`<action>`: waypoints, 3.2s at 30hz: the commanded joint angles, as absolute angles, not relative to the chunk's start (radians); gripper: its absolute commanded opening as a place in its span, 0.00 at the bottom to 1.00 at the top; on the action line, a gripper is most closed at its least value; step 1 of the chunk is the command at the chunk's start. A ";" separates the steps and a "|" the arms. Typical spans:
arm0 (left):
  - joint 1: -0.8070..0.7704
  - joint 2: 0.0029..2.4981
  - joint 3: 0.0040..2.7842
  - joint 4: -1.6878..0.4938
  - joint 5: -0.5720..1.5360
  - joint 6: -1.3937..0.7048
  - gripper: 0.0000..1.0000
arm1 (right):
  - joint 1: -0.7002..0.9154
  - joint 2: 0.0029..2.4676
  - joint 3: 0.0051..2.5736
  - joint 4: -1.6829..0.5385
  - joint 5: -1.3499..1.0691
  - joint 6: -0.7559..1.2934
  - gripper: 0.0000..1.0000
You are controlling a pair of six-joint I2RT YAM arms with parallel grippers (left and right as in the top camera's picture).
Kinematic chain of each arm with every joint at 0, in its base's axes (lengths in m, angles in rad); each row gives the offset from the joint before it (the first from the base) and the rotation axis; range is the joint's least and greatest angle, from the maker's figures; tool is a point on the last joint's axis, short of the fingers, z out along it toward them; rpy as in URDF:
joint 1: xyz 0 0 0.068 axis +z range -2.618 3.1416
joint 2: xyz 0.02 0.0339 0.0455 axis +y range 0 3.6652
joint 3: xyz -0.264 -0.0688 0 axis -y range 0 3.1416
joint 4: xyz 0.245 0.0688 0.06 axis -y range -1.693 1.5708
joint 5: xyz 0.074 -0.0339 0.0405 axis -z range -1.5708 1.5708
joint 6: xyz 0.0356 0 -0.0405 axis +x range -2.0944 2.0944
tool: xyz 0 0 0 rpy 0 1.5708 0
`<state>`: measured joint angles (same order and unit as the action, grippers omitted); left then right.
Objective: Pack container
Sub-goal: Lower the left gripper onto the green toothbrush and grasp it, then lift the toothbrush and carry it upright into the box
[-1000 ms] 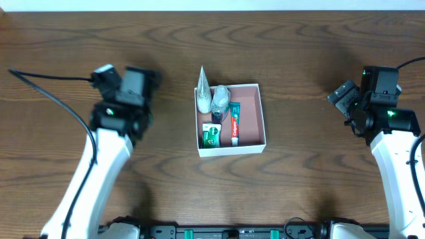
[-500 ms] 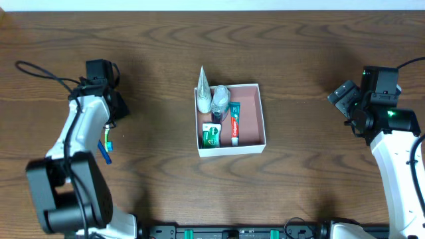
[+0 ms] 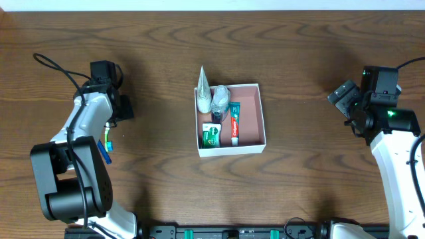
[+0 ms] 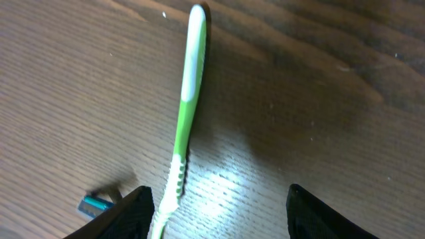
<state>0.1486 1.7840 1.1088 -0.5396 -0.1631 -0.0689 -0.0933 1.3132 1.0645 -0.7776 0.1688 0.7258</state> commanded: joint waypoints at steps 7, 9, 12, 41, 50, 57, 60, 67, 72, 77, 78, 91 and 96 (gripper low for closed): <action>0.178 1.820 1.103 -0.529 -0.160 -0.033 0.67 | -0.100 1.301 1.068 -0.778 0.176 0.717 0.99; 0.180 1.829 1.103 -0.529 -0.160 -0.033 0.68 | -0.100 1.301 1.068 -0.778 0.176 0.717 0.99; 0.180 1.843 1.103 -0.528 -0.160 -0.033 0.68 | -0.100 1.301 1.068 -0.778 0.176 0.717 0.99; 0.178 1.897 1.103 -0.581 -0.101 -0.088 0.06 | -0.100 1.301 1.068 -0.778 0.176 0.717 0.99; 0.177 1.874 1.161 -0.646 0.053 -0.088 0.06 | -0.100 1.301 1.068 -0.778 0.176 0.717 0.99; 0.177 1.757 1.256 -0.719 0.228 -0.087 0.06 | -0.100 1.301 1.068 -0.778 0.176 0.717 0.99; 0.166 1.665 1.288 -0.744 0.306 -0.087 0.06 | -0.100 1.301 1.068 -0.778 0.176 0.717 0.99; 0.043 1.413 1.317 -0.752 0.332 -0.088 0.06 | -0.100 1.301 1.068 -0.778 0.176 0.717 0.99; -0.121 1.232 1.317 -0.719 0.300 -0.129 0.06 | -0.100 1.301 1.068 -0.778 0.176 0.717 0.99; -0.302 1.125 1.317 -0.680 0.187 -0.203 0.07 | -0.100 1.301 1.068 -0.778 0.176 0.717 0.99; -0.342 1.113 1.317 -0.674 0.160 -0.215 0.06 | -0.100 1.301 1.068 -0.778 0.176 0.717 0.99; -0.799 1.298 1.317 -0.551 -0.243 -0.284 0.06 | -0.100 1.301 1.068 -0.778 0.176 0.717 0.99; -0.903 1.425 1.317 -0.474 -0.387 -0.347 0.06 | -0.100 1.301 1.068 -0.778 0.176 0.717 0.99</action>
